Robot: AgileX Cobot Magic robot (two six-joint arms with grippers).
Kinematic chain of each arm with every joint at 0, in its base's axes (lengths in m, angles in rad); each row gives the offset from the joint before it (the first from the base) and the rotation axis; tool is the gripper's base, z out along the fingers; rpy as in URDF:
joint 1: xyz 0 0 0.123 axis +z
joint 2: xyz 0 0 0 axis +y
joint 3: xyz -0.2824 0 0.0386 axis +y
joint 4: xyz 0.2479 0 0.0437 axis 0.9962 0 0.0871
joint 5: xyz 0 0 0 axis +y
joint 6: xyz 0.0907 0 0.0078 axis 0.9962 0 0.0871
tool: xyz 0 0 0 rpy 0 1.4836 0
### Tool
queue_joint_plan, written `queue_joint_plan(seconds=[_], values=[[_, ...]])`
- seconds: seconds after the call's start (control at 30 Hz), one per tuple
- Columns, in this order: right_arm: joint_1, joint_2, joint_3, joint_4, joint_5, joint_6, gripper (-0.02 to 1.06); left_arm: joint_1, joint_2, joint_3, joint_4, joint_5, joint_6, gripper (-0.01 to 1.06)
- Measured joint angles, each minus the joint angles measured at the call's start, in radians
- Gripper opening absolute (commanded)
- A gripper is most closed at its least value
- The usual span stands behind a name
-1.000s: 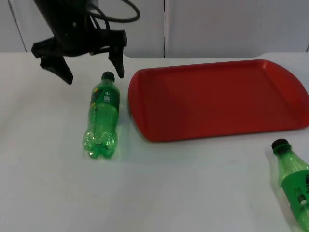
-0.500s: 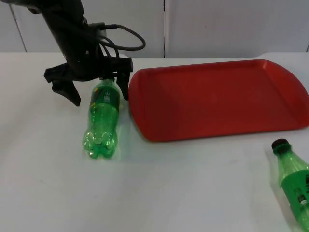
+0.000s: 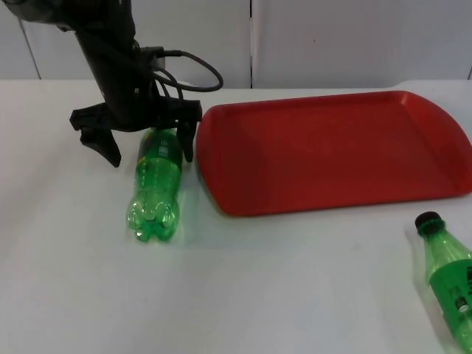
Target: Place the bottle upright on the tray.
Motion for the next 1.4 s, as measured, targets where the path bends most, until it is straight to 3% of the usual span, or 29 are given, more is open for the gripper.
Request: queue_joint_plan(seconds=[0.7,0.83,0.97,1.0,1.13,1.17,1.2,1.4], values=[[0.0,0.0,0.0,0.002,0.0,0.0,1.04,0.0,0.04,-0.008,-0.027,-0.062,0.01,1.05],[0.0,0.0,0.0,0.002,0.0,0.0,1.04,0.0,0.04,-0.008,-0.029,-0.062,0.012,0.97],[0.0,0.0,0.0,0.002,0.0,0.0,1.04,0.0,0.042,-0.01,-0.031,-0.061,0.014,0.68],[0.0,0.0,0.0,0.002,0.0,0.0,1.04,0.0,0.044,-0.01,-0.033,-0.057,0.014,0.68],[0.0,0.0,0.0,0.002,0.0,0.0,1.04,0.0,0.046,-0.023,-0.038,-0.023,0.014,0.12],[0.0,0.0,0.0,0.002,0.0,0.0,1.04,0.0,0.046,-0.03,-0.04,-0.013,0.014,0.12],[0.0,0.0,0.0,0.002,0.0,0.0,1.04,0.0,0.048,-0.034,-0.04,-0.003,0.014,0.0],[0.0,0.0,0.0,0.002,0.0,0.0,1.04,0.0,0.039,-0.058,-0.042,0.017,0.014,0.0]])
